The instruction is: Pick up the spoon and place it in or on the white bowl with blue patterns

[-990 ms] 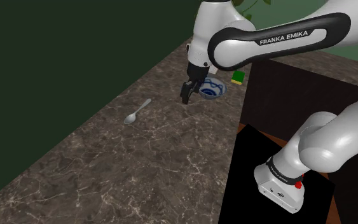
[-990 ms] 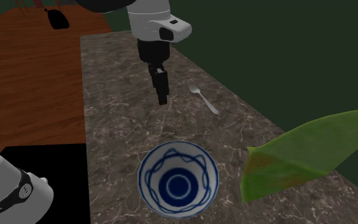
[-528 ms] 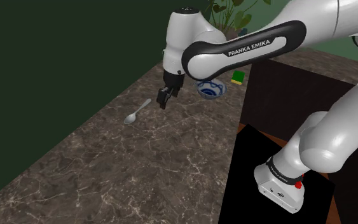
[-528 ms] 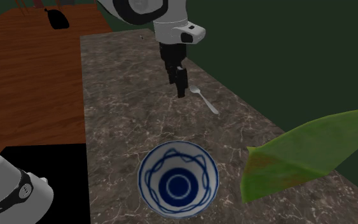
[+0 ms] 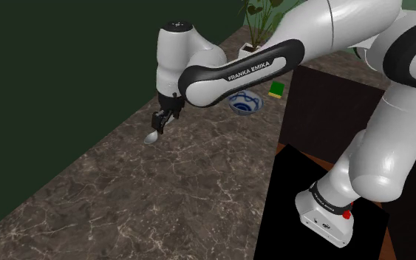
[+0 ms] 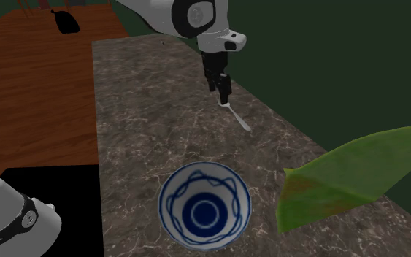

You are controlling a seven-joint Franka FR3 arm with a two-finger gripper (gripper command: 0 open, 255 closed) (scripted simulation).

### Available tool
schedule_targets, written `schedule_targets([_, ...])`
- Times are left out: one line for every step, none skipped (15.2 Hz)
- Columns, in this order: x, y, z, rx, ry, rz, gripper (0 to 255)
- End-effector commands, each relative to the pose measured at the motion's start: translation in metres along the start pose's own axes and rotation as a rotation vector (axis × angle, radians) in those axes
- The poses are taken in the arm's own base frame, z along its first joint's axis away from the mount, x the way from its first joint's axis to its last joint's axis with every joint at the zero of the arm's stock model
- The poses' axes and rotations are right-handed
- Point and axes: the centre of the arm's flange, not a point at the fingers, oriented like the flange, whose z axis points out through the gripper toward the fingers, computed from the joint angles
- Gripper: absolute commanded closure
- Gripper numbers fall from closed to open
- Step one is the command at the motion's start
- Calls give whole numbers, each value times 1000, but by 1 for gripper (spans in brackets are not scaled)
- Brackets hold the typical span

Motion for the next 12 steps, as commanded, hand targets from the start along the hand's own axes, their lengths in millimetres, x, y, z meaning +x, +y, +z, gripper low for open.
schedule_targets([19,-19,9,-3,13,-11,0])
schedule_targets([28,-28,13,-4,20,-16,0])
schedule_targets([36,-36,18,-5,26,-22,0])
schedule_targets([45,-44,22,-6,33,-28,0])
schedule_targets([51,-50,26,-6,38,-32,0])
schedule_targets([51,-50,31,-6,38,-32,0])
schedule_targets([52,-50,36,-6,38,-32,0])
schedule_targets([52,-50,41,-6,38,-32,0])
schedule_targets([52,-50,47,-6,38,-32,0])
schedule_targets([52,-50,52,-6,38,-32,0])
schedule_targets([52,-50,57,-6,38,-32,0])
schedule_targets([53,-50,62,-6,38,-32,0])
